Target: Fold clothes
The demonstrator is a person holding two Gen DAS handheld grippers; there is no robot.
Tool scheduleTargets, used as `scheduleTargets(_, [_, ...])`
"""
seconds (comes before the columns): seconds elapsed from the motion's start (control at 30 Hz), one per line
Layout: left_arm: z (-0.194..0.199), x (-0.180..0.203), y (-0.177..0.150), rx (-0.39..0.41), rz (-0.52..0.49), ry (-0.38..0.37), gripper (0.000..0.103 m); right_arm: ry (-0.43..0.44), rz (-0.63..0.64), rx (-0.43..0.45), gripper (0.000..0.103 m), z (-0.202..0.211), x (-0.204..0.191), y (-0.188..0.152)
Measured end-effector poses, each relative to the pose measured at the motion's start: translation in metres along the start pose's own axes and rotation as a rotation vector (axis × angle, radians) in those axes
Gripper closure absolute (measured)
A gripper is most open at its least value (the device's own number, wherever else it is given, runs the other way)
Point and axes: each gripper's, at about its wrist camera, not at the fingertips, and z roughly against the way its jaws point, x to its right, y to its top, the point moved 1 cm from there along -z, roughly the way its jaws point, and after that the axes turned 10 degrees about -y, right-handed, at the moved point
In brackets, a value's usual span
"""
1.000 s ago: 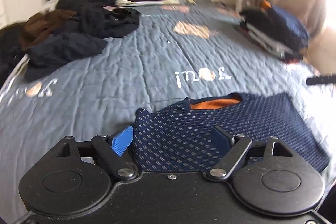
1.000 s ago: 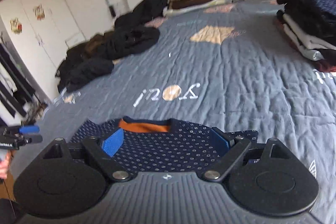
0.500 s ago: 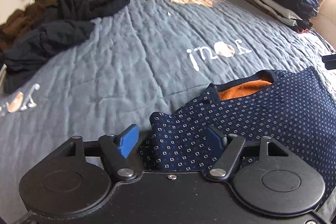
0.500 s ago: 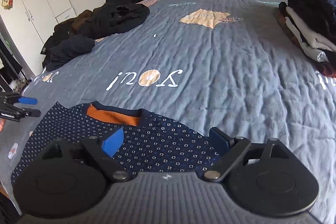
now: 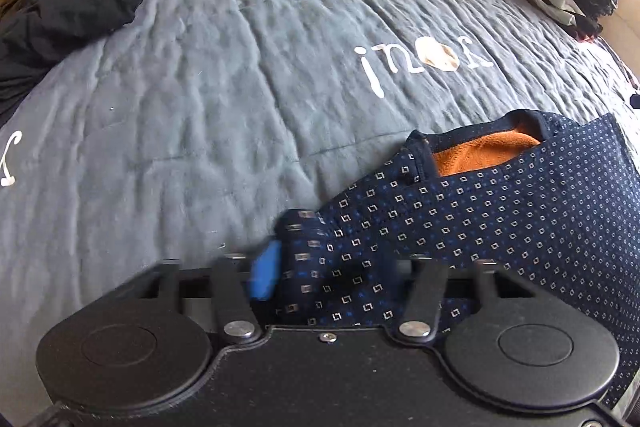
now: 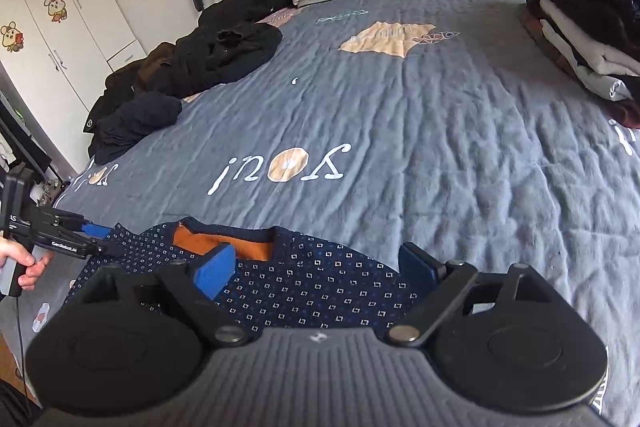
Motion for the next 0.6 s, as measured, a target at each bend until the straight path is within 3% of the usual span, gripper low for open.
scheduleTargets(0.13, [0.017, 0.002, -0.002, 0.089, -0.017, -0.036, 0.097, -0.003, -0.014, 0.005, 0.015, 0.000, 0.002, 0.001])
scheduleTargets(0.3, [0.043, -0.011, 0.001, 0.177, 0.009, 0.013, 0.098, -0.004, -0.023, 0.015, 0.015, 0.002, 0.004, 0.001])
scheduleTargets(0.53, [0.044, -0.017, 0.002, 0.203, 0.020, 0.061, 0.098, -0.017, -0.020, 0.022, 0.015, 0.003, 0.005, 0.001])
scheduleTargets(0.6, [0.033, -0.018, 0.002, 0.161, 0.024, 0.077, 0.097, -0.019, -0.022, 0.023, 0.015, 0.004, 0.006, 0.001])
